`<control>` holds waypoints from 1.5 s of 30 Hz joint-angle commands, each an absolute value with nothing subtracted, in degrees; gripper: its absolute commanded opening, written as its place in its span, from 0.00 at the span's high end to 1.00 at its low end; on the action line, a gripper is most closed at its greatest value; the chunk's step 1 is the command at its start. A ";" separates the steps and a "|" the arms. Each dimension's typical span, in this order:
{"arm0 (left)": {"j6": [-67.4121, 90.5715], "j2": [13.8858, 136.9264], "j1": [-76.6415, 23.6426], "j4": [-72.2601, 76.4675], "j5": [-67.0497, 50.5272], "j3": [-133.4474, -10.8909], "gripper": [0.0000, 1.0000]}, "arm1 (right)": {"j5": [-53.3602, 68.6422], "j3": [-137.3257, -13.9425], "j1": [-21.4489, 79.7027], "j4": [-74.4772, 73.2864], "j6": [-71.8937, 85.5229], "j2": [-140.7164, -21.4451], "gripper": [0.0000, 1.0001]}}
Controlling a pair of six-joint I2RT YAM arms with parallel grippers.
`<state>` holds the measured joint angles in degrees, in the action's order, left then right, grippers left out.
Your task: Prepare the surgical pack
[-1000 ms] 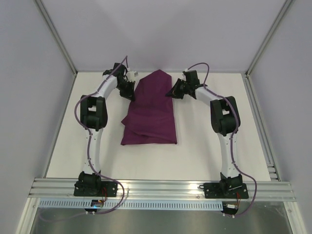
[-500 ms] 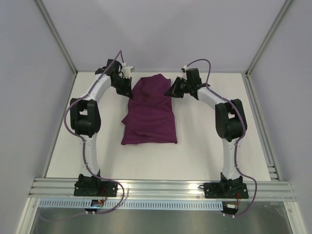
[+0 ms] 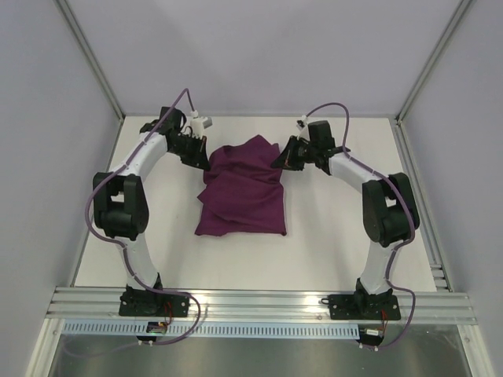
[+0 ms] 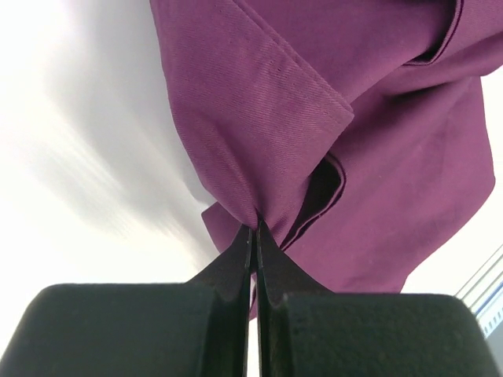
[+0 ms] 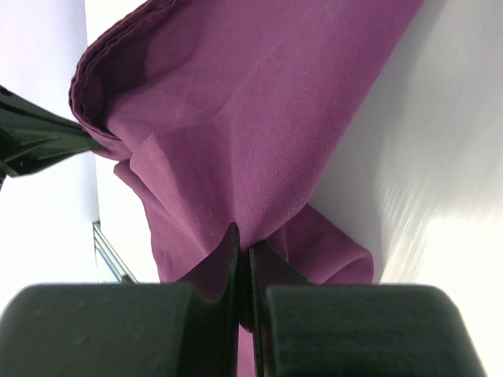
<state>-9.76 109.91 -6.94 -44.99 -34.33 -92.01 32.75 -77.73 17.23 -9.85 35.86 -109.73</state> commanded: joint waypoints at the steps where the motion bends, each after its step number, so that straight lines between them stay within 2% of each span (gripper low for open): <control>1: -14.32 105.91 -6.33 -43.51 -37.18 -89.66 1.00 | 33.31 -74.71 18.45 -8.26 32.79 -103.90 0.96; 9: -15.90 104.59 -6.33 -43.42 -38.67 -85.52 1.00 | 32.08 -68.65 20.56 -7.82 30.85 -102.13 0.91; 13: -17.49 102.40 -6.33 -44.30 -41.48 -83.15 0.99 | 34.27 -66.71 21.00 -6.95 29.79 -101.87 0.98; 20: -16.78 99.23 -6.33 -45.35 -41.13 -77.09 1.00 | 34.64 -64.60 21.71 -9.40 28.13 -100.73 1.00; 25: -18.89 94.67 -6.33 -42.37 -41.92 -69.80 0.97 | 32.61 -59.78 23.55 -8.79 27.16 -98.44 0.92; 28: -20.12 93.69 -6.33 -43.15 -42.88 -68.47 0.89 | 32.34 -58.45 24.25 -8.00 26.64 -97.91 0.90; 29: -20.39 93.52 -6.33 -43.24 -43.41 -68.29 0.77 | 32.43 -58.36 24.43 -7.74 26.37 -97.91 0.90; 32: -20.30 93.86 -6.33 -42.01 -44.56 -68.81 0.60 | 32.78 -58.18 24.61 -7.47 25.05 -98.52 0.92; 33: -19.69 94.82 -6.33 -41.75 -44.73 -70.56 0.51 | 32.78 -58.36 24.70 -7.56 24.61 -98.79 0.93; 35: -18.90 96.15 -6.33 -41.84 -45.52 -73.11 0.43 | 33.05 -58.97 24.78 -8.69 23.30 -99.58 0.96; 40: -14.78 100.54 -6.33 -40.87 -49.12 -80.59 0.36 | 33.84 -58.89 24.70 -9.75 21.45 -100.55 1.00; 45: -10.99 106.86 -6.42 -40.16 -50.98 -87.09 0.29 | 33.66 -58.89 24.61 -10.28 20.57 -100.72 1.00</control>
